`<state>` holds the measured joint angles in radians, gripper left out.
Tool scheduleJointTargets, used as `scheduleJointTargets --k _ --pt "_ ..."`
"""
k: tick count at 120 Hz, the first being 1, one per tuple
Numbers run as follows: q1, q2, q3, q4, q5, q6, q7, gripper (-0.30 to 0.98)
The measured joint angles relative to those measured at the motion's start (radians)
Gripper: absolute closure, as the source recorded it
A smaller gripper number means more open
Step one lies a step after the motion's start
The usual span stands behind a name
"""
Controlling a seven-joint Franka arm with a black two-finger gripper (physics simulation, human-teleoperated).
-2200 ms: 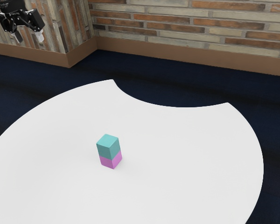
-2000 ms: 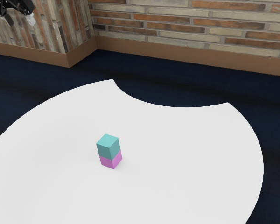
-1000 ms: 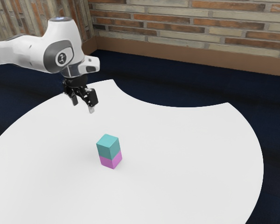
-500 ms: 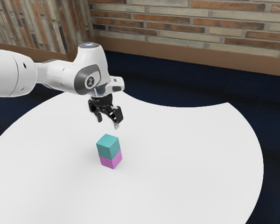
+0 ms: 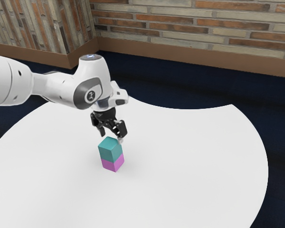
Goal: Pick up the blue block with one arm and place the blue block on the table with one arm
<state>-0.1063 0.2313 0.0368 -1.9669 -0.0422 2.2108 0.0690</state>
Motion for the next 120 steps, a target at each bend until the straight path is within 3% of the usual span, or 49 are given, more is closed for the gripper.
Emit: scheduleJointTargets --k 101,120 --pt "-0.006 0.014 0.002 -0.077 0.012 0.065 -0.004 0.02" --pt "-0.006 0.015 0.002 -0.082 0.009 0.072 -0.004 0.1"
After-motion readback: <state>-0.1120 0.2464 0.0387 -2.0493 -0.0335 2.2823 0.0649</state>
